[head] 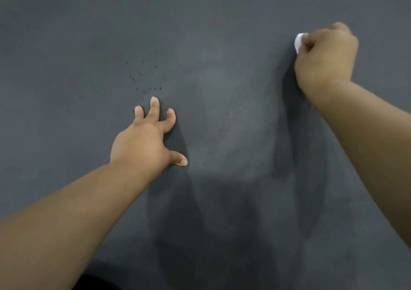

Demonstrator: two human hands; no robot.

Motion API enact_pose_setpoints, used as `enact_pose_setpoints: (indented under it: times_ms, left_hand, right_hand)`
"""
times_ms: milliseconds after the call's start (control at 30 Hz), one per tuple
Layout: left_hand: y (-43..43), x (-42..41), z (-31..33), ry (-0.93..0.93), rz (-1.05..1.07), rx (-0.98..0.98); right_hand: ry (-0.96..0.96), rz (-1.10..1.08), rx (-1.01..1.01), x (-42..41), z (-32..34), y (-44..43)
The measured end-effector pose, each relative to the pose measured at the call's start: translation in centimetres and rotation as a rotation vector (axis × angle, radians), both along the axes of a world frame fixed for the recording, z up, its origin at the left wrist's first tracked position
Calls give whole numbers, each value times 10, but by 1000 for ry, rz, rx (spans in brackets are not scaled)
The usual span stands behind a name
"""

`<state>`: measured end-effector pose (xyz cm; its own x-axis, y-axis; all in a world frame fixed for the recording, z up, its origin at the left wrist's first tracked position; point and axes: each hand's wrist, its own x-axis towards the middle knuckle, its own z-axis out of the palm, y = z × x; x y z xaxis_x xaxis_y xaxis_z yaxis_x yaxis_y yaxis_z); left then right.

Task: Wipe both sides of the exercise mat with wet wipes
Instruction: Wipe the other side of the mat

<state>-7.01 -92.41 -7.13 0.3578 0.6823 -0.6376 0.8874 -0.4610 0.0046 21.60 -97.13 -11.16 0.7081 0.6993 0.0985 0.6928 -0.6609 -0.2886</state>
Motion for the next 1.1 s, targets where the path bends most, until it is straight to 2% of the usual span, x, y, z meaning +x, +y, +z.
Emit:
enact_pose_setpoints:
  times_ms: [33,67,200,233,267,300,333,367,400,433,467,533,667,733,767,833,900,967,1033,1100]
  left_hand:
    - [0,0,0,-2,3,-4]
    - [1,0,0,-3,6,-9]
    - [2,0,-2,-7,1,-16]
    - [2,0,-3,-8,-1,-16]
    - [2,0,-3,-1,-2,-20]
    - [2,1,-3,9,-3,-24]
    - [2,2,-3,19,2,-28]
    - [3,3,-3,21,8,-34]
    - [3,3,-3,17,17,-40]
    - [2,4,-3,10,27,-47]
    - [2,4,-4,1,37,-51]
    - [1,3,-5,-18,57,-56]
    - [0,3,-8,-40,95,-56]
    - [-1,4,-9,-39,107,-48]
    - [-2,4,-9,-37,113,-44]
    - [-4,7,-7,-26,116,-24]
    - [-13,13,-4,-26,86,29]
    - [-32,22,0,-67,-9,90]
    - [-60,32,1,-167,-119,52]
    - [-93,44,0,-285,-182,-35]
  right_hand:
    - [-7,51,-12,-17,1,3]
    - [-7,192,-14,-40,0,4]
    - [100,1019,55,-136,-10,-1]
    - [125,1048,82,-134,-6,3]
    - [170,962,166,-122,-5,9]
    - [220,736,229,-100,-5,17]
    - [189,477,280,-71,-9,24]
    - [120,263,230,-42,-13,28]
    - [135,113,186,-19,-13,29]
    - [140,56,163,-4,-12,26]
    - [136,69,142,-2,-9,22]
    - [88,257,21,-32,-5,4]
    - [185,621,134,-107,-8,-69]
    - [217,809,94,-120,-6,-113]
    - [187,824,48,-112,-6,-130]
    - [87,638,-18,-78,-1,-149]
    - [8,296,-68,-23,4,-167]
    - [13,-14,-76,19,12,-192]
    - [-7,-117,-49,24,12,-221]
    - [-8,-57,26,-7,5,-250]
